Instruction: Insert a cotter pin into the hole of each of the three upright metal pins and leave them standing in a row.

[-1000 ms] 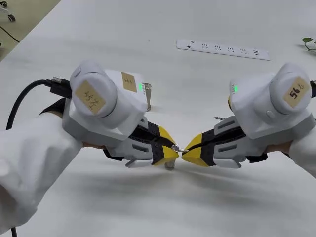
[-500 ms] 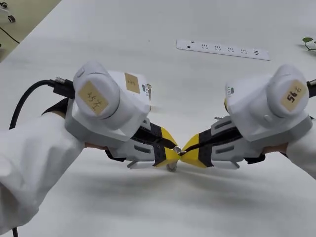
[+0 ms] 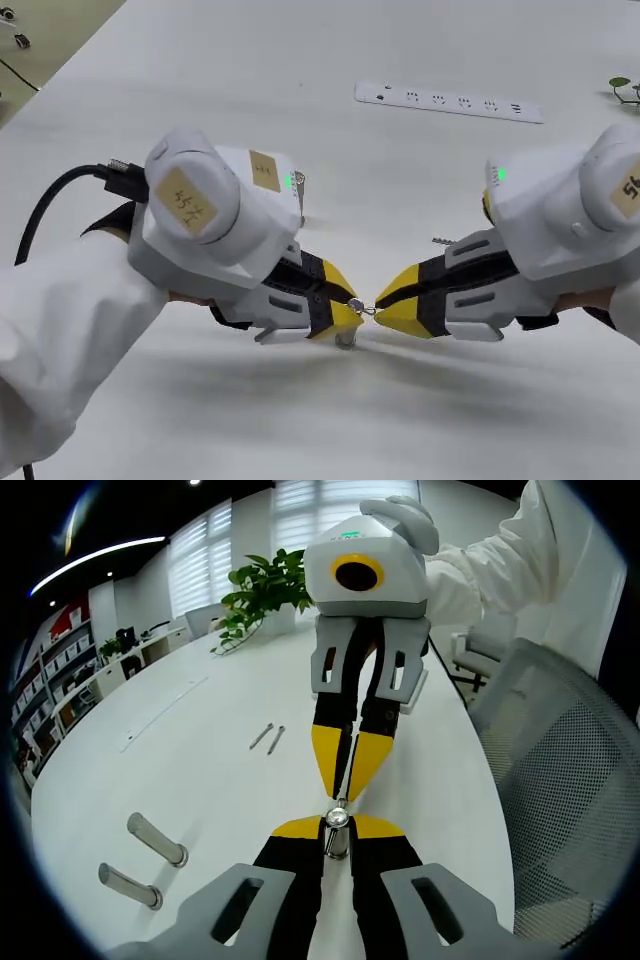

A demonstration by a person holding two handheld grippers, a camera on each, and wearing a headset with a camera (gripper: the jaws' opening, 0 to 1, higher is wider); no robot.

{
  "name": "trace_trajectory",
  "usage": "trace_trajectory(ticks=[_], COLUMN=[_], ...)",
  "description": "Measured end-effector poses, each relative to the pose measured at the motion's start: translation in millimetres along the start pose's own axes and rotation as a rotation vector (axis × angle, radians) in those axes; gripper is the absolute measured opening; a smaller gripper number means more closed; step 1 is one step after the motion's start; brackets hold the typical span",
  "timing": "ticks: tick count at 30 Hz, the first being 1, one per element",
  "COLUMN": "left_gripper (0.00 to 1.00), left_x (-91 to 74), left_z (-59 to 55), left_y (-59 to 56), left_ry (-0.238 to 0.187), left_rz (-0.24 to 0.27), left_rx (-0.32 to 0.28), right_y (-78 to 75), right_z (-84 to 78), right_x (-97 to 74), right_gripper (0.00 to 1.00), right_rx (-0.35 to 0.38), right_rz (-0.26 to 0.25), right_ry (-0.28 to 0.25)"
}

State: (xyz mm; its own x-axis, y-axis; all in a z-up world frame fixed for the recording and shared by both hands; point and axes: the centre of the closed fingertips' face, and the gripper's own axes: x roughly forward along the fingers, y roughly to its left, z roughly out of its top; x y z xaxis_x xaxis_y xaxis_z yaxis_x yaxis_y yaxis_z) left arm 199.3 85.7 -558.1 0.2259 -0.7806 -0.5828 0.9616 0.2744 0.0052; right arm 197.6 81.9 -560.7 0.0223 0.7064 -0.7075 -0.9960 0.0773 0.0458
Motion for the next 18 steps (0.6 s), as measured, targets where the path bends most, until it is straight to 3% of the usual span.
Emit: trace_trajectory(ticks=[18], left_gripper=[0.06], left_x=[-0.8], left_z=[-0.7], left_y=[0.3], left_ry=[-0.001], left_rz=[0.004], left_rx=[-0.015], right_y=[2.6], right_z=[5.8], right_x=[3.3], right_gripper=[0.0], right_rx=[-0.007], right_rz=[0.006], right_ry=[-0.007])
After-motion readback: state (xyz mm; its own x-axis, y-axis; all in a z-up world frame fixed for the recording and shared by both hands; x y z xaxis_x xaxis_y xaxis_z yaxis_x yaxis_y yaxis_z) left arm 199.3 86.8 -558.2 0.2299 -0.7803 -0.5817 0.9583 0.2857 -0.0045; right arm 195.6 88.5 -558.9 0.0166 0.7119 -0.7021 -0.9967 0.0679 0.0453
